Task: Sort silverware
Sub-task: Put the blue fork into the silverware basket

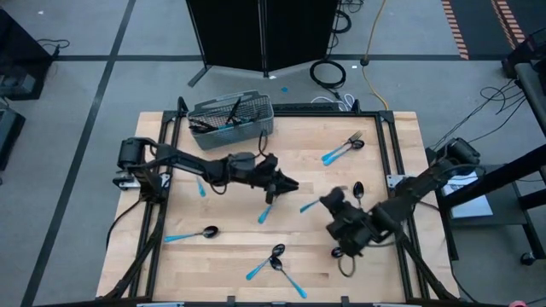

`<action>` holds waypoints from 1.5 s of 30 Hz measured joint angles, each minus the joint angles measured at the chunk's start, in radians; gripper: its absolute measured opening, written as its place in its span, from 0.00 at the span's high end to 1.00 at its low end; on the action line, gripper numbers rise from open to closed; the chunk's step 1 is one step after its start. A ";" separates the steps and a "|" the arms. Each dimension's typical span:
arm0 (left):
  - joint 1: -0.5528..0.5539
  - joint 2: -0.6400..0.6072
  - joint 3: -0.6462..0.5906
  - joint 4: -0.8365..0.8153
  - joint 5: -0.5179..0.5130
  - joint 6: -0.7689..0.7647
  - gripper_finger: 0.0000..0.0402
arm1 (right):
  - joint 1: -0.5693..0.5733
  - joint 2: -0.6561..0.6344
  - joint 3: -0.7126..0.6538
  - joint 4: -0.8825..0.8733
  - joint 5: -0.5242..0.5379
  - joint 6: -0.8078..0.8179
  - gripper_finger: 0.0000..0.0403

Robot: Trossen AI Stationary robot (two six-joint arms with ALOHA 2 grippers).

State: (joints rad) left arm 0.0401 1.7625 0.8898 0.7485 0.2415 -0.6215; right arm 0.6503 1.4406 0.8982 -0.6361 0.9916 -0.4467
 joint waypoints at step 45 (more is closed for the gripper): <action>-0.079 0.116 0.068 -0.168 0.016 -0.103 0.77 | -0.207 0.080 0.001 0.389 -0.372 -0.441 1.00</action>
State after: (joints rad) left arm -0.0387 1.8786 0.9574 0.5808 0.2573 -0.7243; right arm 0.4435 1.5204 0.8993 -0.2475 0.6199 -0.8882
